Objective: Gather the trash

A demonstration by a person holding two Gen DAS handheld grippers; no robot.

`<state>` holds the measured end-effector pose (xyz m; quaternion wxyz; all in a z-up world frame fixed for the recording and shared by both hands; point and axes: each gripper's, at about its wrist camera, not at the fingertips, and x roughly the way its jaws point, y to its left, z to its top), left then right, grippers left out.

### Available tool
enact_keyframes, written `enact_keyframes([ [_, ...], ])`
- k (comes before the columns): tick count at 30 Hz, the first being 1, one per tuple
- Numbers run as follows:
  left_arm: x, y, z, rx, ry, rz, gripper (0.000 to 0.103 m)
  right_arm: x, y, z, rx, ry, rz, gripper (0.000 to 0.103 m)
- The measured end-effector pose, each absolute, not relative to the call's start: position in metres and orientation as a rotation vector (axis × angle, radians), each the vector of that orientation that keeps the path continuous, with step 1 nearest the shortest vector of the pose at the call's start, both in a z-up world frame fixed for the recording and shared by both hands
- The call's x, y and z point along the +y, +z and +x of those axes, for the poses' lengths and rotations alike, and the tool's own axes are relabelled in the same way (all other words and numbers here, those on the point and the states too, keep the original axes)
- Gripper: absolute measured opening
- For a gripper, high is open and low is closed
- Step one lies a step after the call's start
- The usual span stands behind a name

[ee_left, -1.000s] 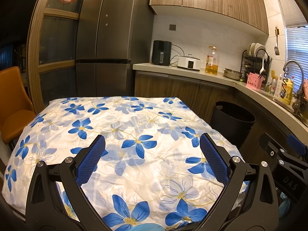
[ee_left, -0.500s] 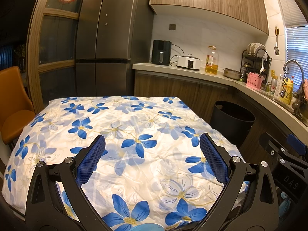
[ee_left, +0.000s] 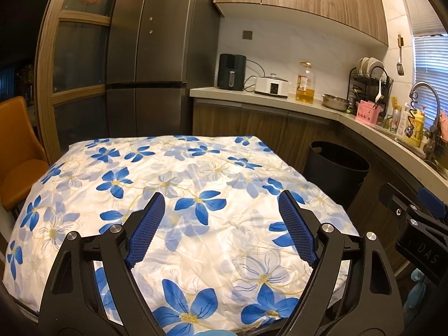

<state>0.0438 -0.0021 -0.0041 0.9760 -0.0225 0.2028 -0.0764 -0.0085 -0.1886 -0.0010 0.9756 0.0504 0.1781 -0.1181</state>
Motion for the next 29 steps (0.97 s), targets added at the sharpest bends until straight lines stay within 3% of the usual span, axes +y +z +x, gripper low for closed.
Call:
enact_keyframes([
  [18, -0.0016, -0.0053, 0.0406, 0.409, -0.151, -0.024, 0.082, -0.1875, -0.0012, -0.0100, 0.356, -0.243, 0.115, 0.095],
  [25, -0.0029, -0.0052, 0.0397, 0.404, -0.134, -0.004, 0.093, -0.1888, -0.0009, -0.0119, 0.354, -0.250, 0.125, 0.095],
  [29, -0.0014, -0.0049, 0.0398, 0.408, -0.139, -0.017, 0.094, -0.1902, -0.0004, -0.0123, 0.354, -0.254, 0.132, 0.095],
])
